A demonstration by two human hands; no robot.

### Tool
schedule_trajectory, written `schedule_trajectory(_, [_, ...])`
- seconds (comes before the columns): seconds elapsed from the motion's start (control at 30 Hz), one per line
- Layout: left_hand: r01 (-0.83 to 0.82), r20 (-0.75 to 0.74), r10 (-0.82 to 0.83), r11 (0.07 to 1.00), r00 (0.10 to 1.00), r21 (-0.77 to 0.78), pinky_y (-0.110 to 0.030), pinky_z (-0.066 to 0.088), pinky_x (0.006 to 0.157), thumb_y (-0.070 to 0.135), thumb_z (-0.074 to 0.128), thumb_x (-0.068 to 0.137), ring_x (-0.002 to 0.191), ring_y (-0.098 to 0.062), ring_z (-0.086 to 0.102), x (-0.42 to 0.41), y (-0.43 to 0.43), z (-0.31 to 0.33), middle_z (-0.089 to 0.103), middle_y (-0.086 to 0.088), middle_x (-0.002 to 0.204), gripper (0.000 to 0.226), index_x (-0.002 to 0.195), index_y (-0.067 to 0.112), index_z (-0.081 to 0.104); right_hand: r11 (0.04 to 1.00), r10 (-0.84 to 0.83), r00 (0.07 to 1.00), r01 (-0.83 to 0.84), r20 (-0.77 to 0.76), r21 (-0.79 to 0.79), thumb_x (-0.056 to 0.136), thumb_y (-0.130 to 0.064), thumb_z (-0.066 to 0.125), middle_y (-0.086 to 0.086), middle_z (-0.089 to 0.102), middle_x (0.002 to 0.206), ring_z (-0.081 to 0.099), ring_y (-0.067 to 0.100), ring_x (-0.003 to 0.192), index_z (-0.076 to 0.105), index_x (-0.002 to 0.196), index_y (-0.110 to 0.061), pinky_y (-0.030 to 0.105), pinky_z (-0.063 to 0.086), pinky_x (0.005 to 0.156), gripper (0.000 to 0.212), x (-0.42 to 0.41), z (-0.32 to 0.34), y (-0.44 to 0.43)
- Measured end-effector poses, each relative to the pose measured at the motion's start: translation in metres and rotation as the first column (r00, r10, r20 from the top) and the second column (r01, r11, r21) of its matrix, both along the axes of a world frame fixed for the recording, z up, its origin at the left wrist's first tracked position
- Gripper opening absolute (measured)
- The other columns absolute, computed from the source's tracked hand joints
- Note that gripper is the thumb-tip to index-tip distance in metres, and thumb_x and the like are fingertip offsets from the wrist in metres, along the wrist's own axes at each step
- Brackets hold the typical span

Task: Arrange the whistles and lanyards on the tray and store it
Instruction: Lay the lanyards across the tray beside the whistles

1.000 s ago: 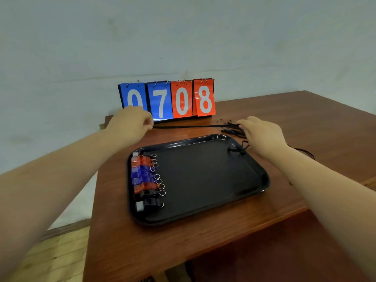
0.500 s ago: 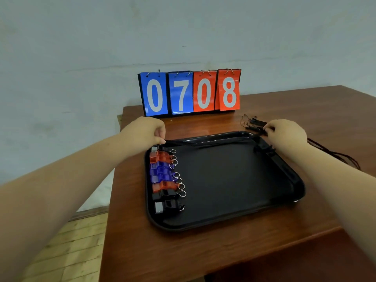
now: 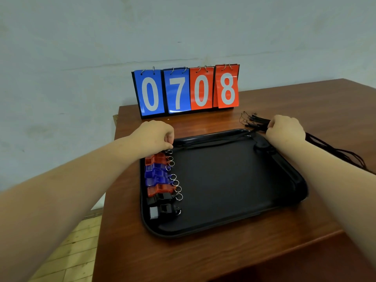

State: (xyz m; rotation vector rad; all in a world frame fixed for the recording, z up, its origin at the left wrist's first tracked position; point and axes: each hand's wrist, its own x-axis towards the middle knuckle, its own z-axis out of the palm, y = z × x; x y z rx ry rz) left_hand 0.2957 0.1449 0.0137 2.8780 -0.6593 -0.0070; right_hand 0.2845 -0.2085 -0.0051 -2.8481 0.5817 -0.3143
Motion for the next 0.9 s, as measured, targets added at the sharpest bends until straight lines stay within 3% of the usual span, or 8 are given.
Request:
schedule_trajectory(0.27, [0.019,-0.028,-0.018,0.999,0.999,0.036,-0.035,0.055,0.086,0.03,0.072,0.088,0.089,-0.009,0.062,0.0,-0.006,0.002,0.066,0.011,0.088,0.007,0.085,0.028,0.066,0.996,0.007,0.999,-0.01,-0.035,-0.085,0.093,-0.02,0.048,0.016,0.06,0.113,0.049,0.037,0.108,0.065,0.113,-0.01,0.041,0.045,0.086,0.028,-0.002,-0.004,-0.006])
schedule_trajectory(0.47, [0.009,-0.002,-0.009,0.999,1.0,0.046,-0.032,0.056,0.083,0.035,0.068,0.09,0.088,-0.009,0.061,-0.005,-0.012,0.011,0.064,0.011,0.09,0.009,0.089,0.027,0.064,0.995,0.096,0.991,-0.095,0.093,-0.007,0.096,-0.016,0.044,0.014,0.055,0.118,0.045,0.036,0.113,0.066,0.109,-0.015,0.044,0.041,0.094,0.026,-0.016,0.004,-0.01])
schedule_trajectory(0.63, [0.078,0.027,-0.077,0.997,0.997,-0.019,-0.033,0.055,0.086,0.035,0.065,0.093,0.092,-0.008,0.061,-0.017,-0.059,0.02,0.063,0.011,0.095,0.01,0.098,0.026,0.064,0.945,0.205,0.94,-0.263,0.272,0.194,0.093,-0.004,0.044,0.001,0.061,0.107,0.059,0.021,0.092,0.064,0.096,-0.019,0.03,0.045,0.077,0.025,-0.041,0.006,-0.021])
schedule_trajectory(0.77, [0.17,-0.007,-0.171,0.984,0.985,-0.057,-0.033,0.055,0.089,0.032,0.066,0.093,0.097,-0.01,0.06,-0.034,-0.119,0.015,0.063,0.008,0.107,0.021,0.113,0.027,0.061,0.904,0.357,0.917,-0.387,0.177,0.18,0.08,0.014,0.044,0.0,0.063,0.113,0.055,0.021,0.109,0.065,0.104,-0.025,0.035,0.049,0.091,0.05,-0.058,-0.001,-0.031])
schedule_trajectory(0.9, [0.237,0.006,-0.237,0.967,0.971,-0.094,-0.039,0.052,0.096,0.025,0.067,0.093,0.11,-0.016,0.058,-0.046,-0.17,0.007,0.061,0.003,0.123,0.035,0.126,0.026,0.057,0.88,0.473,0.88,-0.474,0.05,0.015,0.084,0.007,0.053,-0.004,0.061,0.127,0.046,0.025,0.123,0.062,0.125,-0.033,0.044,0.045,0.1,0.058,-0.064,-0.011,-0.039])
